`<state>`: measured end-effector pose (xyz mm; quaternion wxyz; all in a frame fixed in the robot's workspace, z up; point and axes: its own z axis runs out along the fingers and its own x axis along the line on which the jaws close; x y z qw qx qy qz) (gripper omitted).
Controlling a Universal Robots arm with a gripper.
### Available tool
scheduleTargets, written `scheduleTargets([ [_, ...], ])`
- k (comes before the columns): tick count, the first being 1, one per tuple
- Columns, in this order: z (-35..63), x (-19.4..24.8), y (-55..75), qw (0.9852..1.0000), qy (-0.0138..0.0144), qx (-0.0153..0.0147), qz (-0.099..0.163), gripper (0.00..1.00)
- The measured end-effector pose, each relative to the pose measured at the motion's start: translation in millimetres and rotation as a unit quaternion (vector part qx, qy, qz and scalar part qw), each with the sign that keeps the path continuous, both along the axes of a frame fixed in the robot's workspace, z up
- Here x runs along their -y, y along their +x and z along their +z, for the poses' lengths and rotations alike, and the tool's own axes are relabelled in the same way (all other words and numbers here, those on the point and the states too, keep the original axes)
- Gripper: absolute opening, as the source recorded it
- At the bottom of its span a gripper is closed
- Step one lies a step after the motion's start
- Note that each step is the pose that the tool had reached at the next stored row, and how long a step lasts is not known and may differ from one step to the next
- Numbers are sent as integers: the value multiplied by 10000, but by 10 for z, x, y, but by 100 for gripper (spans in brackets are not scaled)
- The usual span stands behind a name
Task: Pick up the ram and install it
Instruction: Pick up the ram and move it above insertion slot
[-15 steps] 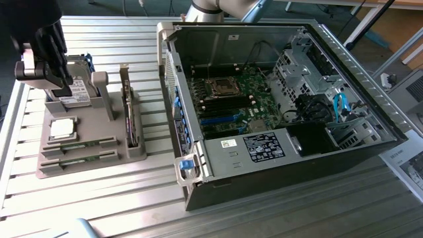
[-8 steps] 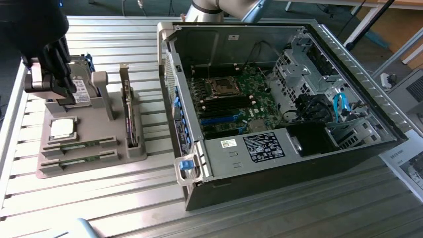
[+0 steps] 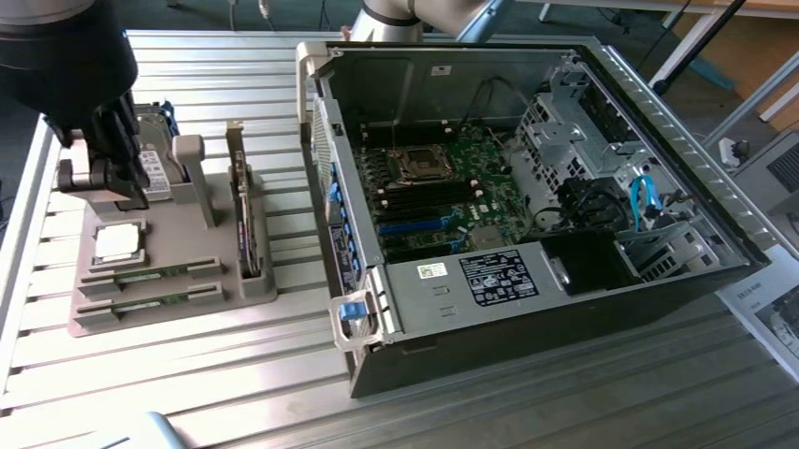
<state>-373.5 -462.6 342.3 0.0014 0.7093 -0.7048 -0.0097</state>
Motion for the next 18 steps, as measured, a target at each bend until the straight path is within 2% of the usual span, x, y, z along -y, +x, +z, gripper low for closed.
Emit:
scheduleTargets([
  [18,-324,29,0,10000,0,0,0,30],
])
